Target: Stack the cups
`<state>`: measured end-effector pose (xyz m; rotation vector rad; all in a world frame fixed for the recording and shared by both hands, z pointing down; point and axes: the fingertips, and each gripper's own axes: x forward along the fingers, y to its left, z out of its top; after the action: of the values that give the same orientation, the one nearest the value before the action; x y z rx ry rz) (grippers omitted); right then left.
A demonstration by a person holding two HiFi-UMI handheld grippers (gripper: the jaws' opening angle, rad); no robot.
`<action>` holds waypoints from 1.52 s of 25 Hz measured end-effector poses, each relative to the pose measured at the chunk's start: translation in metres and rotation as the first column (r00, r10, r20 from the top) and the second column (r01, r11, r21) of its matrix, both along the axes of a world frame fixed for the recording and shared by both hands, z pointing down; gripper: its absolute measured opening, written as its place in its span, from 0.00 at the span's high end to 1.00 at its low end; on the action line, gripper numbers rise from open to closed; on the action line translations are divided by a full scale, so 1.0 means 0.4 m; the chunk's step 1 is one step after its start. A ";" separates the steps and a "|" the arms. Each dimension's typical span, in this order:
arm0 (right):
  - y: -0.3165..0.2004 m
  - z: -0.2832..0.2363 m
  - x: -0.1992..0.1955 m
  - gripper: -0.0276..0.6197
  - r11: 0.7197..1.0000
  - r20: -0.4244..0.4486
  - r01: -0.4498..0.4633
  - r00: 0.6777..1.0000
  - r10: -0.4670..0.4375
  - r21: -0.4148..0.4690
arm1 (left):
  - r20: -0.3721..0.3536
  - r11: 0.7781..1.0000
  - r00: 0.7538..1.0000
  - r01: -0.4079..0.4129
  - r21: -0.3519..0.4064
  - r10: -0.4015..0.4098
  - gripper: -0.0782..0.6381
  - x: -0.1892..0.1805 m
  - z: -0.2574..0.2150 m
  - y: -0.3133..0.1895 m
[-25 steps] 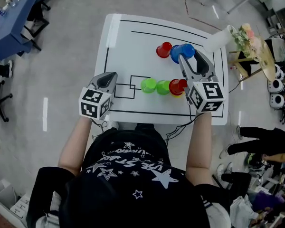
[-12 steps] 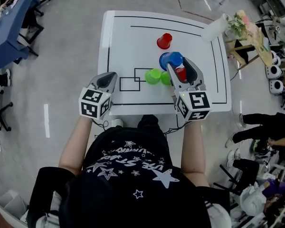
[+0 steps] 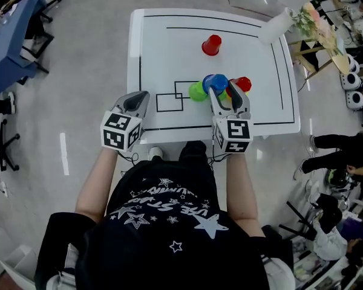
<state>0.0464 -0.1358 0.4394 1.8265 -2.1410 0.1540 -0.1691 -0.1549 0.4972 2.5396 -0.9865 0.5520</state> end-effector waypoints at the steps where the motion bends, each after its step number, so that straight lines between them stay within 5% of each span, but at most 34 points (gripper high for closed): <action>1: -0.002 0.007 0.001 0.62 1.000 0.001 -0.004 1.000 0.004 -0.003 | 0.001 1.000 1.000 -0.001 -0.001 0.001 0.87 -0.002 0.002 -0.001; 17: 0.007 0.031 0.014 0.58 1.000 0.005 -0.010 1.000 0.010 -0.025 | 0.008 1.000 1.000 -0.023 -0.009 0.023 0.87 0.024 0.013 0.015; 26: 0.013 -0.121 0.043 0.58 0.996 0.013 0.018 1.000 -0.019 0.091 | -0.017 0.999 1.000 -0.024 0.026 0.024 0.87 0.082 -0.028 -0.012; 38: -0.094 -0.231 0.286 0.62 0.989 0.046 0.016 0.999 -0.022 0.145 | -0.026 0.996 0.998 0.064 0.065 -0.063 0.87 0.187 -0.072 -0.090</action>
<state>0.1609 -0.1734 0.3471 1.8984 -2.2550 0.0379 -0.0944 -0.1911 0.4682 2.5561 -1.0897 0.4769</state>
